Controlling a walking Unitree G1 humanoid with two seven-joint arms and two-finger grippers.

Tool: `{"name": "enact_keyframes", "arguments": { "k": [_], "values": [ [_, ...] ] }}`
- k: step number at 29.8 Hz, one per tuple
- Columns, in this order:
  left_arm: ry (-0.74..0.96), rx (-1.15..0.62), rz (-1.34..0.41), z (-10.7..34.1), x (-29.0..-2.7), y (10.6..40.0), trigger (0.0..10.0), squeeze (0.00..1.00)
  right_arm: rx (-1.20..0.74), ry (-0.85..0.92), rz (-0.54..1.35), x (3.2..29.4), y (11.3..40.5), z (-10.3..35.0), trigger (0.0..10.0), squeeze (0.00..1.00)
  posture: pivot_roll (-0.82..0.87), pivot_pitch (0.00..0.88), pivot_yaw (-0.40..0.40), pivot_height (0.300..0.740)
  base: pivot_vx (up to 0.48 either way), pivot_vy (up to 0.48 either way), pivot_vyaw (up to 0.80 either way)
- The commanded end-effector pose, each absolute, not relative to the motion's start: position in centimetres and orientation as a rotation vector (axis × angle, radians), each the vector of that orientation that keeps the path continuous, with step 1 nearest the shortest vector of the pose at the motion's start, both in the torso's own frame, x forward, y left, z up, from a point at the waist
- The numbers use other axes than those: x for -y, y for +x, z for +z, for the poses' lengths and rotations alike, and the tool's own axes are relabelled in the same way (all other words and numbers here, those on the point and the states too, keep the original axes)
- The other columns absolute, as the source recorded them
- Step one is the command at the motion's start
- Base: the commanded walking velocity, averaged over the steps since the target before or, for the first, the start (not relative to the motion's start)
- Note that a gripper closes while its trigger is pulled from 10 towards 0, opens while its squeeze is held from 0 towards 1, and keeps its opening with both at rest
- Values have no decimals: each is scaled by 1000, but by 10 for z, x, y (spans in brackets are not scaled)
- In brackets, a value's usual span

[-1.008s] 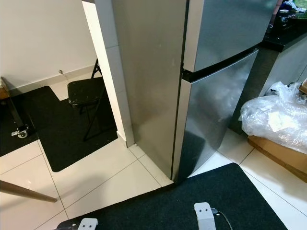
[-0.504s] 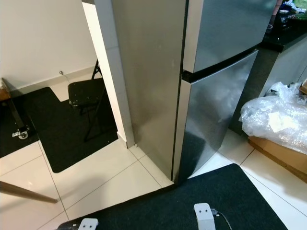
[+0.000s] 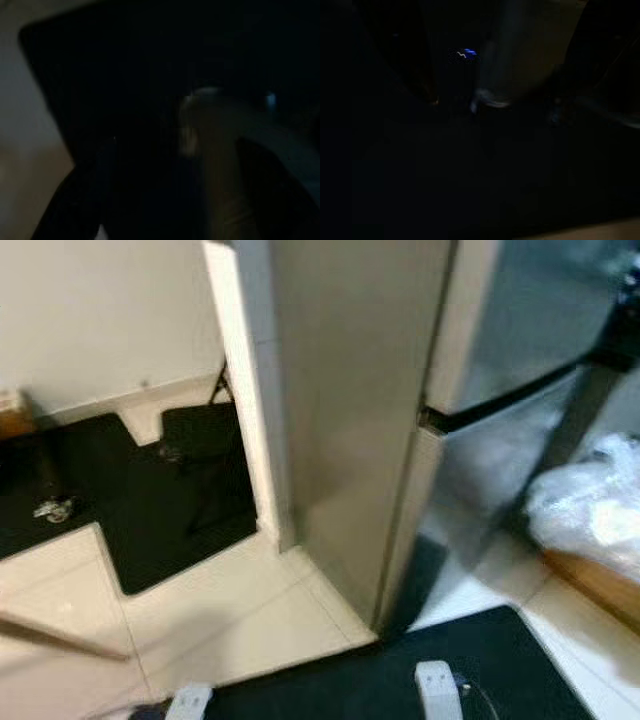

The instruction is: Restocking fridge

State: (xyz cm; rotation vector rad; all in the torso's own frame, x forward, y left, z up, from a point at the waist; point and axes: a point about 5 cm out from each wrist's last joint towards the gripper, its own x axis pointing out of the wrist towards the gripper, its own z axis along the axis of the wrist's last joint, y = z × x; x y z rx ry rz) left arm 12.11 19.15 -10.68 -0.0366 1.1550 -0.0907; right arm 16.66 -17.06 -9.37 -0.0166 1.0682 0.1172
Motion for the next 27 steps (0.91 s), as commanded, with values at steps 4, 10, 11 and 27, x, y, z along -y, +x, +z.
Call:
{"name": "enact_keyframes", "arguments": {
  "k": [4, 10, 11, 27],
  "values": [
    [-35, -1153, -109, -107, -187, 123, 10000, 0, -1089, -19, 83, 181, 160, -96, 10000, 0, -15, 0, 18, 740, 373, 0, 0],
    [-53, -1146, -90, -107, -186, 123, 10000, 0, -1093, -18, 76, 182, 159, -96, 10000, 0, -16, 0, 20, 740, 173, 0, 0],
    [-53, -1146, -90, -107, -186, 123, 10000, 0, -1093, -18, 76, 182, 159, -96, 10000, 0, -16, 0, 20, 740, 0, 0, 0],
    [-48, -1137, -99, -106, -186, 125, 10000, 0, -1091, -19, 79, 182, 160, -96, 10000, 0, -13, 0, 17, 740, 0, 0, 0]
  ]
}}
